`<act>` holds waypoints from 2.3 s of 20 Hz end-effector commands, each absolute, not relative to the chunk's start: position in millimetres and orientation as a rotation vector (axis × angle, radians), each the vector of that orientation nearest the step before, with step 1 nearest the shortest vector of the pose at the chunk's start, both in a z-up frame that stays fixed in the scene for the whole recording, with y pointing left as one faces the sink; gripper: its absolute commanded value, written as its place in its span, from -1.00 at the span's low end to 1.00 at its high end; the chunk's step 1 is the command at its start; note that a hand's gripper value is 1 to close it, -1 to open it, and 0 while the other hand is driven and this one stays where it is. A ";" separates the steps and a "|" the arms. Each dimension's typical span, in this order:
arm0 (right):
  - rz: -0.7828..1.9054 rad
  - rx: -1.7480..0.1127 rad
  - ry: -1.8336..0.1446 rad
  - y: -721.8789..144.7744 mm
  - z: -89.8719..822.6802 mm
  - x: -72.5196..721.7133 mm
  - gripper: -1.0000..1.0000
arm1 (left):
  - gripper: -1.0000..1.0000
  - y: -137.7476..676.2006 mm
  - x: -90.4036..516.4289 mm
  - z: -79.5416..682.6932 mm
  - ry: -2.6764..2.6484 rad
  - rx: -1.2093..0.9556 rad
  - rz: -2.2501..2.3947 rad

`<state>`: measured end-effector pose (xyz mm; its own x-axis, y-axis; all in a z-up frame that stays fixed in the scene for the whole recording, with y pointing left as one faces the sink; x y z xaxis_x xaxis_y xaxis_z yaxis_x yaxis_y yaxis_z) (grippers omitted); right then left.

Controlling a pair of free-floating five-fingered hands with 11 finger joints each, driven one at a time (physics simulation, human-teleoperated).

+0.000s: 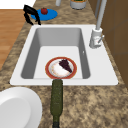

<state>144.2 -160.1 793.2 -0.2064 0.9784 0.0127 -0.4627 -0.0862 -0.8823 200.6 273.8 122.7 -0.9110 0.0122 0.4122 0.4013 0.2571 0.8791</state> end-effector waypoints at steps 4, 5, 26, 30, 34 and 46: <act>1.565 -0.763 -0.954 -146.3 790.3 200.7 1.00 | 0.00 273.8 200.6 122.7 -2.212 -0.380 -1.696; 1.564 -0.763 -0.955 -145.1 790.7 209.0 1.00 | 0.00 273.8 200.6 122.7 -2.212 -0.380 -1.696; 1.551 -0.815 -1.024 -142.0 688.4 382.5 1.00 | 0.00 273.8 200.6 122.7 -2.212 -0.380 -1.696; 1.552 -0.820 -1.027 -144.5 663.1 415.4 1.00 | 0.00 273.8 200.6 122.7 -2.212 -0.380 -1.696; 1.538 -0.806 -1.027 -148.1 635.7 448.8 1.00 | 0.00 273.8 200.6 122.7 -2.212 -0.380 -1.696; 1.507 -0.597 -0.922 -164.1 608.8 523.5 1.00 | 0.00 273.8 200.6 122.7 -2.212 -0.380 -1.696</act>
